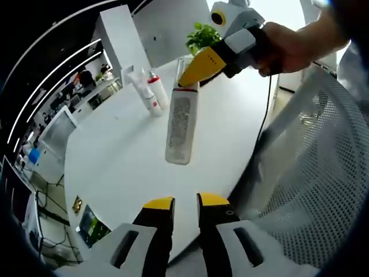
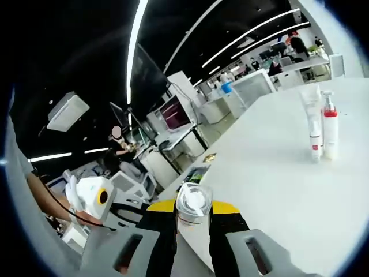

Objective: Arrange the skincare products in the storage area until every visible bottle or jar stands upright without overlapping.

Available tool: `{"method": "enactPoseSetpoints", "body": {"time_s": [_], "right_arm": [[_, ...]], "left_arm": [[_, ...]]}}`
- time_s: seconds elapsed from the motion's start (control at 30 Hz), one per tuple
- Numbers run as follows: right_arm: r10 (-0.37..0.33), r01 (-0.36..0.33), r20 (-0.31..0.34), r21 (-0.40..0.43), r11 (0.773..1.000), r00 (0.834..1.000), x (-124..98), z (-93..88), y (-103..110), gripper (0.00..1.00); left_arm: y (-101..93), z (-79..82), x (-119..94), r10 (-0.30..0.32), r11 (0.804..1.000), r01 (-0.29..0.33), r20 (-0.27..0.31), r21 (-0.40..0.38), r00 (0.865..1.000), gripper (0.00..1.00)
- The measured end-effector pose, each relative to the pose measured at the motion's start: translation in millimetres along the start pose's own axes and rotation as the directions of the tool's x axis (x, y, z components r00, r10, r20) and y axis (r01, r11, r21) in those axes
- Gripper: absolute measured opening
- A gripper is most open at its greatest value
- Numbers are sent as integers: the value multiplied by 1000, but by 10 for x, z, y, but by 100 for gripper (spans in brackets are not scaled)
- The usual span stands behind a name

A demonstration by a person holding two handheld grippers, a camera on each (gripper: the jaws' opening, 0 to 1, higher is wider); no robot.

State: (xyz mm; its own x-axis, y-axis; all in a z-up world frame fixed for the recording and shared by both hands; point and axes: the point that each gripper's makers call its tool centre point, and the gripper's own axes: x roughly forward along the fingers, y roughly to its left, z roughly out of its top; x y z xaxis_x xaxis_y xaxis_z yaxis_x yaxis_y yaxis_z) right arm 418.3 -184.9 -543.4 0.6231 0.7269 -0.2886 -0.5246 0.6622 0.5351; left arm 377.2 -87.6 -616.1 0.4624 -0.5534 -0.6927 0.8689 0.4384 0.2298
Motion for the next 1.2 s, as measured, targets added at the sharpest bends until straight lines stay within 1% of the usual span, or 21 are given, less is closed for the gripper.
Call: {"method": "enactPoseSetpoints", "body": {"time_s": [0.17, 0.2, 0.47, 0.57, 0.67, 0.7, 0.77, 0.93, 1.0, 1.03, 1.13, 1.2], "right_arm": [[-77, 78, 37, -18, 997, 996, -52, 178, -303, 13], [-84, 85, 39, -19, 996, 996, -58, 191, -329, 13], [-169, 172, 76, -32, 985, 983, -128, 398, -727, 13], [-199, 202, 88, -36, 979, 976, -156, 440, -863, 13], [-228, 231, 96, -22, 973, 969, -198, 453, -988, 13], [-239, 242, 98, -13, 970, 966, -220, 459, -984, 13], [-251, 253, 97, -11, 967, 963, -253, 460, -1012, 13], [-277, 279, 69, -29, 960, 958, -324, 415, -1129, 13], [-295, 297, 61, -25, 955, 954, -362, 394, -1204, 13], [-300, 301, 58, -15, 953, 952, -377, 383, -1239, 13], [-320, 321, 42, -21, 947, 947, -389, 358, -1314, 13], [-320, 321, 42, -24, 947, 946, -389, 368, -1331, 13]], "left_arm": [[14, 10, -5, 8, 1000, -8, 5, 7, 1000, 13], [15, 8, -5, 9, 1000, -9, 4, 7, 1000, 13], [40, -7, 0, 16, 1000, -16, -1, 4, 1000, 12], [36, -6, 3, 14, 1000, -14, -3, 8, 1000, 12], [35, -18, 13, 11, 1000, -11, -10, 11, 1000, 12], [33, -43, 23, 9, 1000, -8, -23, 8, 1000, 12], [35, -53, 25, 8, 1000, -8, -30, 9, 1000, 12], [56, -73, 25, 16, 1000, -16, -39, 3, 999, 12], [72, -112, 29, 25, 1000, -24, -60, 13, 998, 12], [80, -115, 25, 29, 999, -28, -62, 15, 998, 12], [113, -101, 12, 44, 999, -43, -53, 8, 998, 12], [125, -109, 11, 48, 999, -48, -56, 9, 997, 12]]}}
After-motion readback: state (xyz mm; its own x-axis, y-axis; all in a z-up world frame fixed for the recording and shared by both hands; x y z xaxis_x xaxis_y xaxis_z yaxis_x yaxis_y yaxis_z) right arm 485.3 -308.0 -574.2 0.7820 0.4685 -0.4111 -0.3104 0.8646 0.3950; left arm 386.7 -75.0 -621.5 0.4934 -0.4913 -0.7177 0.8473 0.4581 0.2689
